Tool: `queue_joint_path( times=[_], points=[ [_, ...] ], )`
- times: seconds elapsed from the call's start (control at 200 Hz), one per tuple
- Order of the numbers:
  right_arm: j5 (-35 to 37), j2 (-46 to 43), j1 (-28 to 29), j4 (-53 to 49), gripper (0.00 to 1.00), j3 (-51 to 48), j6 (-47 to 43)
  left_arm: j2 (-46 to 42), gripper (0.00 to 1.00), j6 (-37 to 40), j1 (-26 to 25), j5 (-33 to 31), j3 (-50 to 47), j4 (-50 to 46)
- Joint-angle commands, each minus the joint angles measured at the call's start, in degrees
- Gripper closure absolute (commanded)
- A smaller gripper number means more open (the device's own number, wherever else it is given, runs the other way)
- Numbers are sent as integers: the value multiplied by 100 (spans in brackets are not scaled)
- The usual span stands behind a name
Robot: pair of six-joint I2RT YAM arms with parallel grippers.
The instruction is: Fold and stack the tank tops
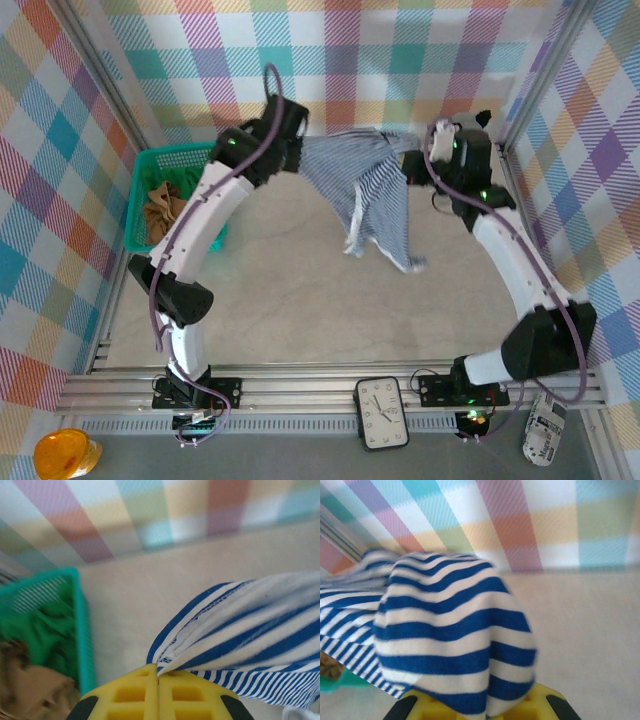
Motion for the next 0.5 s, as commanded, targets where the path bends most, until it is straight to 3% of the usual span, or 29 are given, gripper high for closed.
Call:
queue_joint_path(
  times=[0.0, 0.08, 0.175, 0.325, 0.425, 0.495],
  points=[
    [-699, 584, -48, 127, 90, 1267, -496, 458, 100, 699, 168, -846, 1521, -595],
    [-908, 808, -53, -73, 89, 1858, -662, 592, 100, 1017, 182, -830, 2258, -538],
    [-951, 716, -48, -262, 84, 1579, -869, 220, 100, 900, 182, -243, 1645, -544],
    [-961, 187, -14, -116, 77, -402, -905, -1014, 100, 287, 71, 1375, -1589, 255],
    [-683, -312, 69, -75, 76, -1964, -840, -1688, 100, -150, -347, 1726, -3735, 1109],
    [-261, -622, 99, -501, 70, -2731, -819, -1973, 100, -598, -678, 1963, -4931, 1607]
  ],
)
